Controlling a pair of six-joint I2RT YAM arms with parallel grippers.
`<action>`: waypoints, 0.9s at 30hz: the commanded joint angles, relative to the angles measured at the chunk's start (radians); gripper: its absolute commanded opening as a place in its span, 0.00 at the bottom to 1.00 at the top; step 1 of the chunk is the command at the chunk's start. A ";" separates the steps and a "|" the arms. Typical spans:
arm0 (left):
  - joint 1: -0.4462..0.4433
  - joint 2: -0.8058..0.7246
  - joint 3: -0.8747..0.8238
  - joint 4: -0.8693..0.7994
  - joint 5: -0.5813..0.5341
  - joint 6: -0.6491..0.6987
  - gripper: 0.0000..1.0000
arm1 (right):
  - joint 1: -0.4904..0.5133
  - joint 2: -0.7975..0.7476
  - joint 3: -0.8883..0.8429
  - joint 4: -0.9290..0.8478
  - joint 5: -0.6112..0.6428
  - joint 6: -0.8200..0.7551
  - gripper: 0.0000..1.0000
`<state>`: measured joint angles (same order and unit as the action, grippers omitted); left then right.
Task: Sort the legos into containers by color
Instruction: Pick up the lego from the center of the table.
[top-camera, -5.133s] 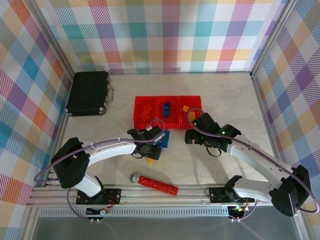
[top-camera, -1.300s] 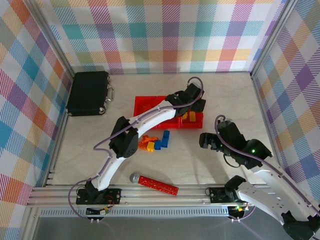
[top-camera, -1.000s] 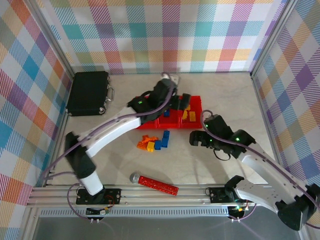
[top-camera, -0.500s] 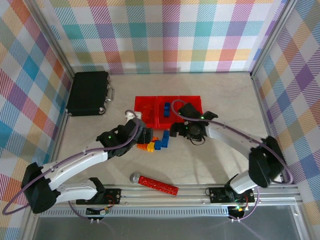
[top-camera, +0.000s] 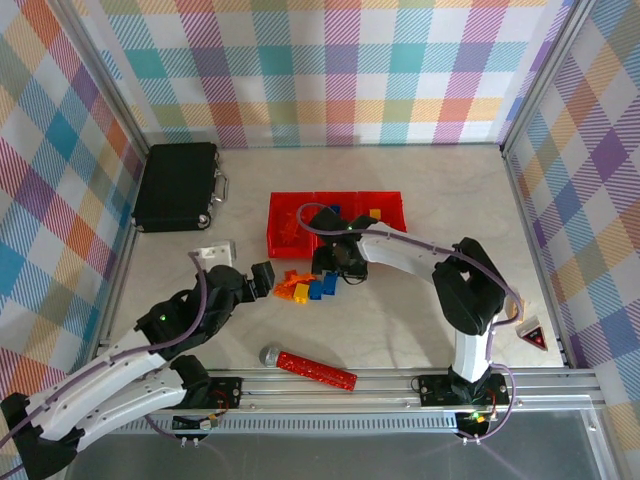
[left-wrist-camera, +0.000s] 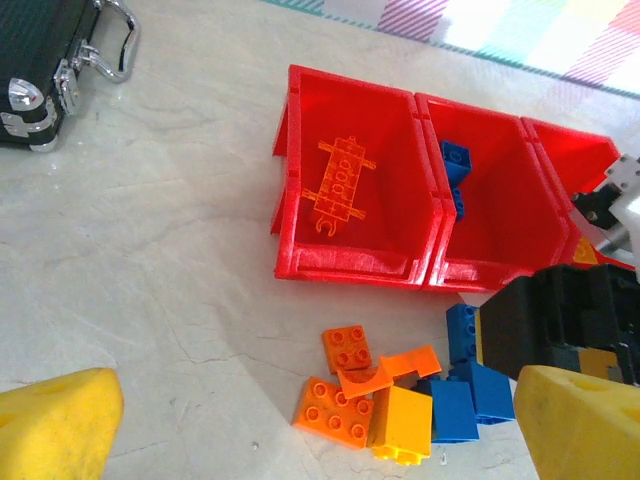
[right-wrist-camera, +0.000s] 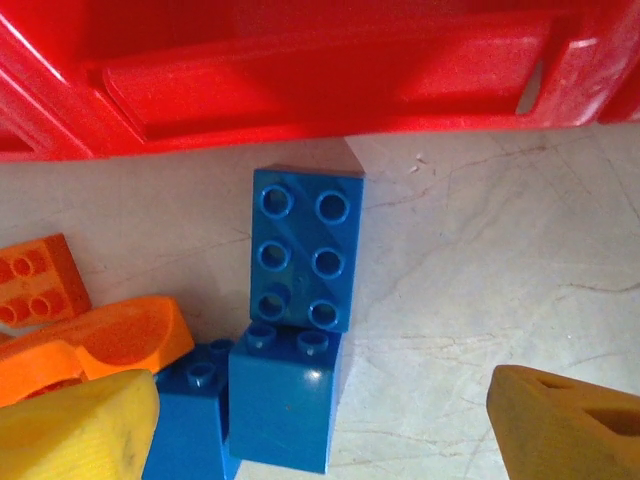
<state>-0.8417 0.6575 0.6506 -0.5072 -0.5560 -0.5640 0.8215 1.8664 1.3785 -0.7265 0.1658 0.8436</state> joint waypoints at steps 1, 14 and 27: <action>0.009 -0.053 -0.030 -0.019 -0.028 -0.016 1.00 | 0.006 0.028 0.038 -0.031 0.017 0.044 0.85; 0.009 -0.090 -0.052 -0.033 -0.062 -0.034 1.00 | 0.047 0.122 0.105 -0.086 0.079 0.075 0.80; 0.008 -0.071 -0.064 -0.015 -0.058 -0.038 1.00 | 0.052 0.118 0.051 -0.076 0.086 0.059 0.74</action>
<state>-0.8417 0.5827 0.5949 -0.5247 -0.5964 -0.5880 0.8680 1.9781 1.4479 -0.7799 0.2356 0.9016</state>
